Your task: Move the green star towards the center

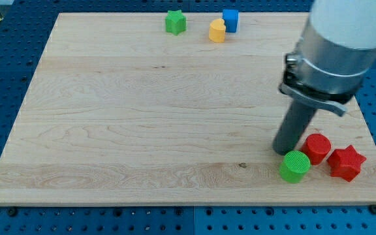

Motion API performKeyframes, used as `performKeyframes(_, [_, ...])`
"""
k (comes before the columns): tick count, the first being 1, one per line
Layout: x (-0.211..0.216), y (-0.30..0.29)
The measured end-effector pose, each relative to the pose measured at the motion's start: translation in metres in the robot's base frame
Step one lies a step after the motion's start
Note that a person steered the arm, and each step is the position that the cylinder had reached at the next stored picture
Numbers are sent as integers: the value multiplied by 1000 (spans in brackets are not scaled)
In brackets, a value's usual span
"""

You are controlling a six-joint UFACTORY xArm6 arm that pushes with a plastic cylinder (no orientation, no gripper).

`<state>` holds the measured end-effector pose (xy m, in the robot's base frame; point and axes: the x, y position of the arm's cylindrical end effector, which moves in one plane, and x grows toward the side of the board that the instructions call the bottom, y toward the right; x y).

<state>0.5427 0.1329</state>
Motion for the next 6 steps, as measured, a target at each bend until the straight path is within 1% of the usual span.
performKeyframes(1, [-22,-57])
performKeyframes(2, [-67,-118])
performKeyframes(3, [-126,-180])
performKeyframes(4, [-195,-229])
performKeyframes(6, [-336,-228])
